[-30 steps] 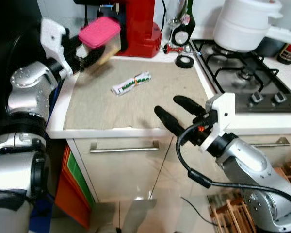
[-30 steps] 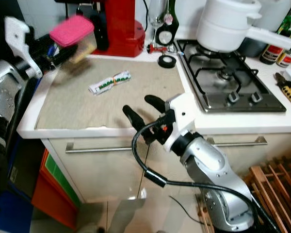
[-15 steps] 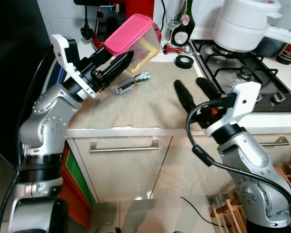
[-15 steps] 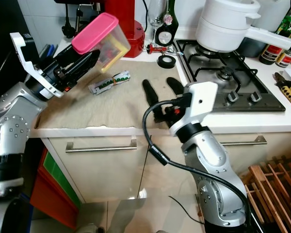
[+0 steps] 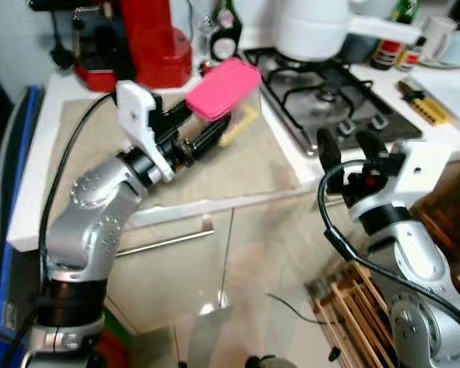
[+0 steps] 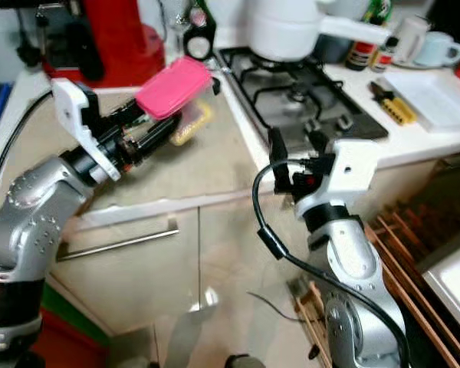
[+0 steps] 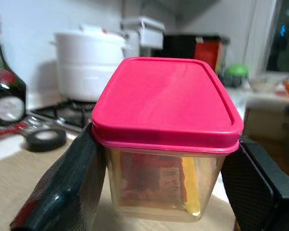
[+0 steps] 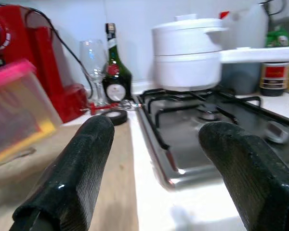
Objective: Restocking fridge
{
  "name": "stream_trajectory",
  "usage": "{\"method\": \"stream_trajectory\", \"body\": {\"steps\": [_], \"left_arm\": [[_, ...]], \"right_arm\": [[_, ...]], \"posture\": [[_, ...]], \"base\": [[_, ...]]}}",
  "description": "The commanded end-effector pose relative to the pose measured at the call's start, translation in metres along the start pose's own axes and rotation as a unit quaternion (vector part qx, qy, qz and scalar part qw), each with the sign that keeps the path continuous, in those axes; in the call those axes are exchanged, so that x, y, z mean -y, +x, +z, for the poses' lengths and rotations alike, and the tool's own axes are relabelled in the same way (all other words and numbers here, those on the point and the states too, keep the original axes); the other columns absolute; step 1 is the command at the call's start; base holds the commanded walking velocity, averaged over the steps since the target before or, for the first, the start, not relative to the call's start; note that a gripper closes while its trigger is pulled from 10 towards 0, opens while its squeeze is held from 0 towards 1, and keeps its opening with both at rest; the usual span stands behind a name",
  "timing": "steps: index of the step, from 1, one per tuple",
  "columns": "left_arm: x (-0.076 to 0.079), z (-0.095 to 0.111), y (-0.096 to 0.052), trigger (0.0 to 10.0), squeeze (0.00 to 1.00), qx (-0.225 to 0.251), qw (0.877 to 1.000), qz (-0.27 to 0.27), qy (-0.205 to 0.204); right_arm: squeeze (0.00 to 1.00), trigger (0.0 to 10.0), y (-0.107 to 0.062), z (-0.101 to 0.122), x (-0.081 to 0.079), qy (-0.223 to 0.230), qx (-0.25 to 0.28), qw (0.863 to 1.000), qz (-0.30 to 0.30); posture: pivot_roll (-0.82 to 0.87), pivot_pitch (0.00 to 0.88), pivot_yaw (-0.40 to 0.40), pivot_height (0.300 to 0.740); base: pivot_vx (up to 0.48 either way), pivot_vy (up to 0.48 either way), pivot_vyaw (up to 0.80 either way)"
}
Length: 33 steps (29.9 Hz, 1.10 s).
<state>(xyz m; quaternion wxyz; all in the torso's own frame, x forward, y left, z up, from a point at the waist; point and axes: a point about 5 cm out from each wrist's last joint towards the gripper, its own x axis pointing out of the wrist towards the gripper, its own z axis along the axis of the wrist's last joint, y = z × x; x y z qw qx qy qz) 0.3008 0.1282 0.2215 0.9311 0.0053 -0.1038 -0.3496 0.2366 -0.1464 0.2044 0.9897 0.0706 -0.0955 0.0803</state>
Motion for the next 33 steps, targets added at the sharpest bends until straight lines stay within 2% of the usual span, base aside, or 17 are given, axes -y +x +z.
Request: {"method": "stream_trajectory", "body": {"steps": [1, 7, 11, 15, 17, 22, 26, 33], "left_arm": [[0.003, 0.005, 0.002, 10.0, 0.00, 0.005, 0.999, 0.016, 0.041], [0.006, 0.007, 0.001, 10.0, 0.00, -0.004, 0.996, 0.049, 0.073], [0.019, 0.019, -0.001, 10.0, 0.00, 0.024, 0.997, 0.038, 0.056], [0.031, 0.012, -0.004, 10.0, 0.00, 0.022, 0.999, 0.011, 0.040], [0.038, 0.007, -0.005, 10.0, 0.00, 0.017, 0.999, 0.002, 0.047], [0.041, -0.004, -0.010, 10.0, 0.00, -0.013, 0.999, 0.022, 0.020], [0.042, -0.011, -0.017, 10.0, 0.00, -0.027, 0.999, 0.036, 0.027], [0.051, -0.007, -0.020, 10.0, 0.00, -0.015, 0.999, 0.044, 0.015]], "right_arm": [[0.00, 10.0, -0.006, 0.003, -0.002, -0.005, 0.000, 1.000, -0.001], [0.00, 10.0, -0.014, 0.000, 0.000, -0.012, -0.011, 1.000, -0.014], [0.00, 10.0, -0.022, -0.001, 0.004, -0.009, -0.014, 0.999, -0.041], [0.00, 10.0, -0.027, -0.002, 0.005, -0.009, -0.017, 0.998, -0.057], [0.00, 10.0, -0.029, -0.003, 0.006, -0.012, -0.020, 0.998, -0.060], [0.00, 10.0, -0.030, -0.005, 0.009, -0.023, -0.032, 0.997, -0.067], [0.00, 10.0, -0.032, -0.006, 0.011, -0.025, -0.035, 0.996, -0.073], [0.00, 10.0, -0.033, -0.006, 0.010, -0.021, -0.033, 0.997, -0.069]], "posture": [[-0.01, 0.016, -0.007, 0.740], [-0.02, 0.017, 0.006, 0.740], [-0.02, 0.013, 0.006, 0.740], [-0.02, 0.011, 0.001, 0.740], [-0.02, 0.009, -0.001, 0.740], [-0.02, 0.005, -0.007, 0.740], [-0.02, 0.001, -0.012, 0.740], [-0.01, 0.002, -0.016, 0.740]], "base": [[0.000, 0.000, -0.80], [0.000, 0.000, -0.80], [0.000, 0.000, -0.80], [0.000, 0.000, -0.80], [0.000, 0.000, -0.80], [0.000, 0.000, -0.80], [0.000, 0.000, -0.80], [0.000, 0.000, -0.80]]}}
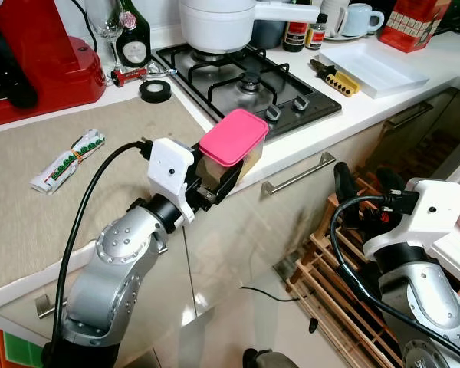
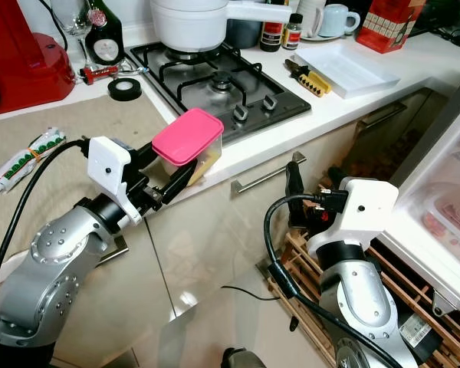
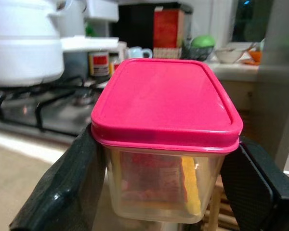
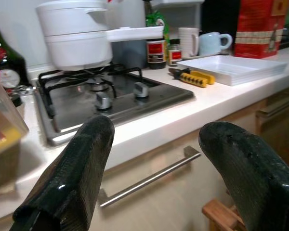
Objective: Restocking fridge
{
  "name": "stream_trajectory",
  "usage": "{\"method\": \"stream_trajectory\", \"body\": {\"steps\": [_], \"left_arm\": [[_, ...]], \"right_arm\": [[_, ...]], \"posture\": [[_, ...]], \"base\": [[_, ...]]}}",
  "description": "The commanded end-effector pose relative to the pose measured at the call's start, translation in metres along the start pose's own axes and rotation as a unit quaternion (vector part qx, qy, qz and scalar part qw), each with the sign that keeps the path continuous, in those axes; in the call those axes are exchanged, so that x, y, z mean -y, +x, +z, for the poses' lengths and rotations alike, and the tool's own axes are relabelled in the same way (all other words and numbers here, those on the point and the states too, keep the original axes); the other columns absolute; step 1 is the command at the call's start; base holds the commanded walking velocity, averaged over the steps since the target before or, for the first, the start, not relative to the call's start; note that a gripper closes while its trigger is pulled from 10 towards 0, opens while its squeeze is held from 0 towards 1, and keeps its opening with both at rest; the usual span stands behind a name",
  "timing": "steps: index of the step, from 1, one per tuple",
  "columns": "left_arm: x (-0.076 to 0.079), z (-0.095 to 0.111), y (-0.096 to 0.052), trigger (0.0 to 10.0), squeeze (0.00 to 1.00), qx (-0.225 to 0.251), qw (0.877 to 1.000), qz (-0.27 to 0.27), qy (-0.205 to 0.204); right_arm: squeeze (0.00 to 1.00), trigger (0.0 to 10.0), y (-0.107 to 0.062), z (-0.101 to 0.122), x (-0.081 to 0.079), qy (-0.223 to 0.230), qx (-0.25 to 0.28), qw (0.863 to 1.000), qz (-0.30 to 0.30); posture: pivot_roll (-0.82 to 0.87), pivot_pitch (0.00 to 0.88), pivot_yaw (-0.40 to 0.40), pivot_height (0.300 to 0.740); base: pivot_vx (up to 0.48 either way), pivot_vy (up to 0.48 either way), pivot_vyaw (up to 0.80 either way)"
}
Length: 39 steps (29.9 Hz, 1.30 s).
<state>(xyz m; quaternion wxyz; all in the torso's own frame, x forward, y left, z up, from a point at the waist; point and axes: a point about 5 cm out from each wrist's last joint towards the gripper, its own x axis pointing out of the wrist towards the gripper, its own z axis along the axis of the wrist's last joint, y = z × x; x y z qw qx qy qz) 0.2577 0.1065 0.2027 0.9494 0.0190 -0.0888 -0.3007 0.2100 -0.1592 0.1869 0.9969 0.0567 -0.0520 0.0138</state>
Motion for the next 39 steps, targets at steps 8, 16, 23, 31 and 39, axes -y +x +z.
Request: {"method": "stream_trajectory", "body": {"steps": [8, 16, 23, 31, 39], "left_arm": [[0.001, 0.001, -0.004, 10.0, 0.00, -0.006, 1.000, 0.007, 0.005], [-0.003, -0.001, -0.003, 10.0, 0.00, -0.015, 0.999, 0.034, -0.010], [-0.002, -0.006, -0.001, 10.0, 0.00, -0.029, 0.999, 0.041, -0.014], [-0.003, -0.005, -0.001, 10.0, 0.00, -0.031, 0.998, 0.047, -0.012], [-0.009, -0.009, 0.002, 10.0, 0.00, -0.045, 0.996, 0.062, -0.040]], "right_arm": [[0.00, 10.0, -0.002, 0.002, -0.001, -0.008, 0.001, 1.000, 0.001], [0.00, 10.0, -0.003, 0.001, -0.001, -0.020, -0.002, 1.000, -0.001], [0.00, 10.0, -0.002, 0.000, -0.003, -0.030, -0.006, 1.000, -0.002], [0.00, 10.0, 0.000, -0.001, -0.004, -0.033, -0.010, 0.999, 0.000], [0.00, 10.0, 0.001, -0.003, -0.004, -0.036, -0.017, 0.999, -0.006]], "posture": [[-0.01, 0.001, -0.008, 0.740], [-0.02, 0.000, 0.001, 0.740], [-0.03, 0.000, -0.002, 0.740], [-0.02, 0.001, -0.006, 0.740], [-0.03, 0.008, 0.000, 0.740]], "base": [[0.000, 0.000, -0.80], [0.000, 0.000, -0.80], [0.000, -0.384, -0.80], [0.000, -0.451, -0.80], [0.000, 0.224, -0.80]]}}
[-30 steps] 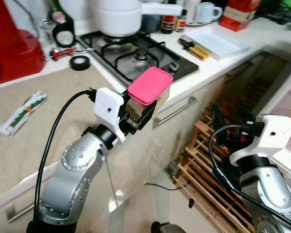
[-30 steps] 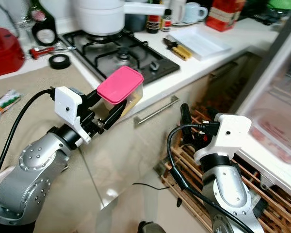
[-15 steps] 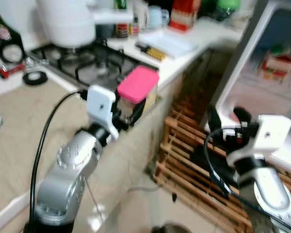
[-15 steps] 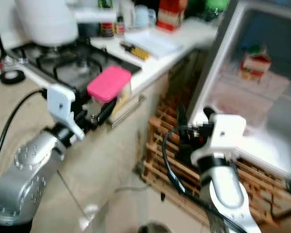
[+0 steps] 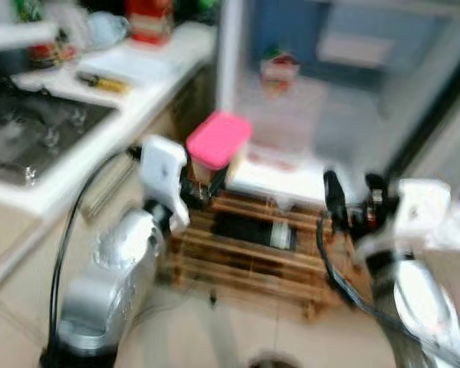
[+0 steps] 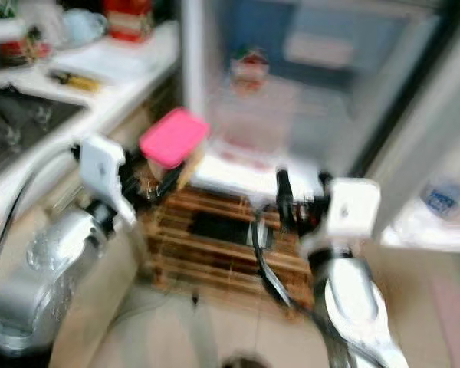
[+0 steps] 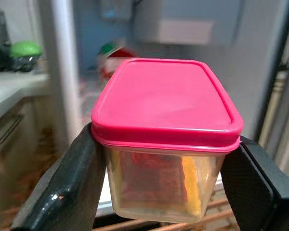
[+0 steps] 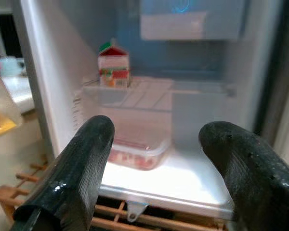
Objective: Restocking fridge
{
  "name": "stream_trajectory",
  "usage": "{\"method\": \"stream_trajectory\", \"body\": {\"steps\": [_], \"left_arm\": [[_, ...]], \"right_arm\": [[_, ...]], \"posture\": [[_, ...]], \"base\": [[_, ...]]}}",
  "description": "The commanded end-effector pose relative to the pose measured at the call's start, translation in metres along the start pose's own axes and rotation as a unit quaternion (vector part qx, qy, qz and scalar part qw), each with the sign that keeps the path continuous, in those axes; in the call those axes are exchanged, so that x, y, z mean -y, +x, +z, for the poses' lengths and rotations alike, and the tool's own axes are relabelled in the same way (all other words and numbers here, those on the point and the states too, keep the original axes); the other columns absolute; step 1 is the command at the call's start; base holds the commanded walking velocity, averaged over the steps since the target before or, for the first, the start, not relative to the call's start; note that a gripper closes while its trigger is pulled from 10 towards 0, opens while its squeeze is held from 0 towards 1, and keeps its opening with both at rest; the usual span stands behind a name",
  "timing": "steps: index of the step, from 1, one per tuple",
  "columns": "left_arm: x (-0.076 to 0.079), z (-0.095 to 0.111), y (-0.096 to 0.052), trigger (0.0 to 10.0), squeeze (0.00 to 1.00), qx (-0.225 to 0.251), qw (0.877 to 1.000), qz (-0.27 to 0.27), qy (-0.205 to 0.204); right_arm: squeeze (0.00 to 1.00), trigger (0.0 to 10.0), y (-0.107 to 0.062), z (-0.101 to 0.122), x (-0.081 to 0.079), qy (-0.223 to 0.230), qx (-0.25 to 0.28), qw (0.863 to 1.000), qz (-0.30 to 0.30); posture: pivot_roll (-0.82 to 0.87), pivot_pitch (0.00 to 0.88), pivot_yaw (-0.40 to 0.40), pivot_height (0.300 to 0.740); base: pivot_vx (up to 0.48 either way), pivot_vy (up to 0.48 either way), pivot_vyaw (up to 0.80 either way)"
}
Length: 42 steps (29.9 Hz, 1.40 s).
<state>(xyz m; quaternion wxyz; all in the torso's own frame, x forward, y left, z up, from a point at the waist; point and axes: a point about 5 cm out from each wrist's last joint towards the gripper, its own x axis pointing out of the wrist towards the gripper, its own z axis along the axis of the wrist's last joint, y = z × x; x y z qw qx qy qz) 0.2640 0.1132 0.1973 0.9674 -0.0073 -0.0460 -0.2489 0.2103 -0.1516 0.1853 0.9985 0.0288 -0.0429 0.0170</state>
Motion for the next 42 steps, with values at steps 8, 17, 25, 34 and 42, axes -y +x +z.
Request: {"method": "stream_trajectory", "body": {"steps": [8, 17, 25, 34, 42], "left_arm": [[-0.006, -0.011, -0.003, 10.0, 0.00, -0.024, 0.999, 0.019, 0.023], [-0.007, -0.008, -0.002, 10.0, 0.00, 0.003, 0.999, 0.027, 0.017], [-0.006, -0.008, 0.001, 10.0, 0.00, 0.006, 1.000, 0.028, 0.008], [-0.009, -0.016, 0.000, 10.0, 0.00, -0.016, 0.999, 0.038, 0.028], [-0.011, -0.023, -0.004, 10.0, 0.00, -0.033, 0.998, 0.037, 0.027]], "right_arm": [[0.00, 10.0, 0.001, -0.015, 0.009, -0.041, -0.058, 0.997, -0.019], [0.00, 10.0, 0.014, -0.018, 0.003, -0.045, -0.073, 0.996, 0.015], [0.00, 10.0, 0.016, -0.019, 0.001, -0.052, -0.075, 0.995, 0.029], [0.00, 10.0, 0.016, -0.020, -0.002, -0.059, -0.080, 0.993, 0.059], [0.00, 10.0, 0.012, -0.017, -0.005, -0.043, -0.067, 0.992, 0.095]], "posture": [[-0.04, 0.010, -0.007, 0.740], [-0.02, 0.010, -0.025, 0.740], [-0.03, 0.006, -0.024, 0.740], [-0.03, 0.005, -0.021, 0.740], [-0.03, 0.001, -0.027, 0.740]], "base": [[0.000, 0.047, -0.65], [0.074, 0.000, 0.00], [0.390, 0.000, -0.78], [0.382, 0.000, -0.14], [0.353, 0.000, 0.00]]}}
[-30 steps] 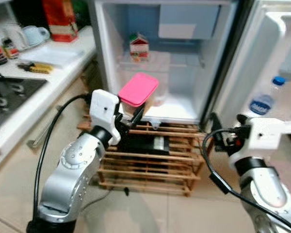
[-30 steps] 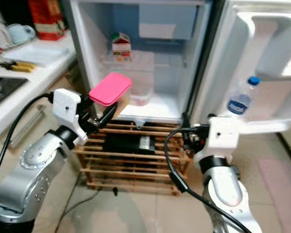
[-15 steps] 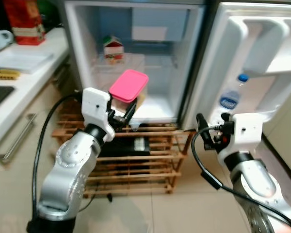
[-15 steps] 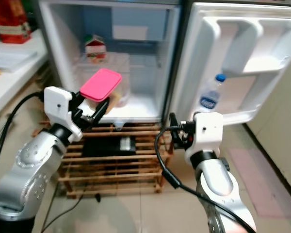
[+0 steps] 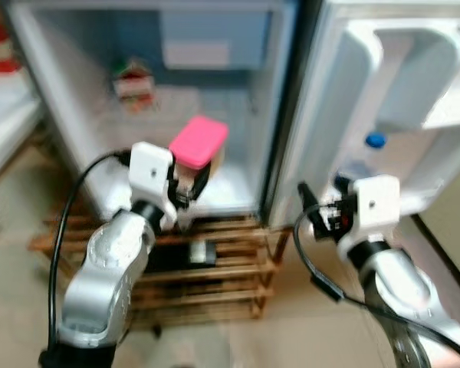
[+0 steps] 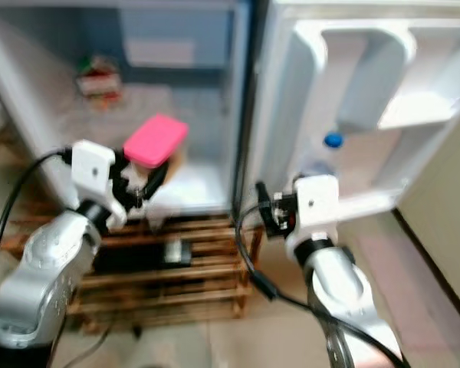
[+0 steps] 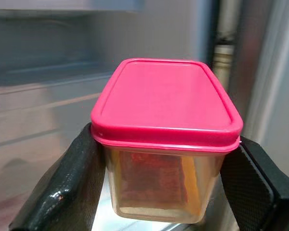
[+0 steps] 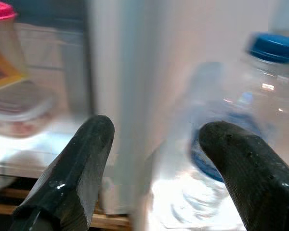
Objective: Restocking fridge
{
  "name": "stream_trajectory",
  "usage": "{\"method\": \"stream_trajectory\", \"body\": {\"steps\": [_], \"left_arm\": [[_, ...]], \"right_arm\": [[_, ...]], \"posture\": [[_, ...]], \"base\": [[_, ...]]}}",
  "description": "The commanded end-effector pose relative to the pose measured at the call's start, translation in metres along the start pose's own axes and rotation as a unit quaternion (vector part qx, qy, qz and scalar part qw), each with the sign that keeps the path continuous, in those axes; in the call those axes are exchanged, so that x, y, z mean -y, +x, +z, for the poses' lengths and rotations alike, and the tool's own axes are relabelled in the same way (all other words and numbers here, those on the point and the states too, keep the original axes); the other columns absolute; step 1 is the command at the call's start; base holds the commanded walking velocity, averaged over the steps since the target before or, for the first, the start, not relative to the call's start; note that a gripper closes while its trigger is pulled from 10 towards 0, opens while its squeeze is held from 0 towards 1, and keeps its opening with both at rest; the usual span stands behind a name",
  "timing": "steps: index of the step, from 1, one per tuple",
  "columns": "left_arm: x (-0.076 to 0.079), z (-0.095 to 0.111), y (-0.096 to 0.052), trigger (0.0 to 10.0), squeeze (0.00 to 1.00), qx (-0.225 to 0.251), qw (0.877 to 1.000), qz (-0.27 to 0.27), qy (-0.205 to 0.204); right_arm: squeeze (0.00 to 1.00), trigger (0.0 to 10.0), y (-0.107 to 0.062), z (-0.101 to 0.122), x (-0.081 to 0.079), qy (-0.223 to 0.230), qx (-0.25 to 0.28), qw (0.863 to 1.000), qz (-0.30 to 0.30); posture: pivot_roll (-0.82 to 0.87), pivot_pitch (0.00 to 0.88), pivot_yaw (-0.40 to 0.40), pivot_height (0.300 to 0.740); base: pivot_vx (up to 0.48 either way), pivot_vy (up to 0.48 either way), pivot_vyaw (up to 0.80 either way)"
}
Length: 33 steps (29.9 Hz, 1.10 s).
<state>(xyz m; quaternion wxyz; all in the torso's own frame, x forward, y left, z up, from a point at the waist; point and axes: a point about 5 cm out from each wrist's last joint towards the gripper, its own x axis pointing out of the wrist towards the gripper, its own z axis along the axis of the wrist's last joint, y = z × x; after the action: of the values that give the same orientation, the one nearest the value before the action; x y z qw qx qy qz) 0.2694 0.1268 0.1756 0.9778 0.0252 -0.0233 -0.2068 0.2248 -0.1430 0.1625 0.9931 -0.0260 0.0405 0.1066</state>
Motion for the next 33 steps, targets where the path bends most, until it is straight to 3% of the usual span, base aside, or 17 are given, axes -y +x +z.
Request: {"method": "stream_trajectory", "body": {"steps": [1, 11, 17, 22, 27, 33], "left_arm": [[0.003, -0.002, 0.000, 10.0, 0.00, -0.008, 1.000, -0.005, -0.005], [-0.011, -0.021, -0.005, 10.0, 0.00, -0.059, 0.998, 0.012, 0.033], [-0.014, -0.023, 0.001, 10.0, 0.00, -0.062, 0.997, 0.015, 0.041], [-0.016, -0.031, 0.023, 10.0, 0.00, -0.061, 0.997, 0.037, 0.032], [-0.026, -0.045, 0.044, 10.0, 0.00, -0.085, 0.993, 0.075, 0.039], [-0.033, -0.053, 0.068, 10.0, 0.00, -0.088, 0.991, 0.096, -0.009]], "right_arm": [[0.00, 10.0, -0.005, 0.009, 0.001, 0.013, 0.028, 0.999, 0.015], [0.00, 10.0, -0.024, 0.009, -0.001, 0.022, 0.042, 0.998, 0.048], [0.00, 10.0, -0.033, 0.008, 0.000, 0.023, 0.045, 0.997, 0.050], [0.00, 10.0, -0.039, 0.011, 0.000, 0.030, 0.055, 0.995, 0.076], [0.00, 10.0, -0.037, 0.008, -0.008, 0.009, 0.030, 0.986, 0.163], [0.00, 10.0, -0.030, 0.014, -0.015, -0.001, 0.028, 0.972, 0.233]], "posture": [[-0.02, 0.000, -0.028, 0.740], [-0.03, 0.000, -0.014, 0.740], [-0.03, 0.000, -0.011, 0.740], [-0.04, 0.000, -0.012, 0.740], [-0.05, 0.000, -0.016, 0.740], [-0.07, 0.017, -0.012, 0.740]], "base": [[0.000, 0.000, 0.00], [0.000, 0.000, 0.00], [0.000, 0.000, 0.00], [0.000, 0.000, 0.00], [0.000, 0.000, 0.00], [0.000, 0.000, 0.00]]}}
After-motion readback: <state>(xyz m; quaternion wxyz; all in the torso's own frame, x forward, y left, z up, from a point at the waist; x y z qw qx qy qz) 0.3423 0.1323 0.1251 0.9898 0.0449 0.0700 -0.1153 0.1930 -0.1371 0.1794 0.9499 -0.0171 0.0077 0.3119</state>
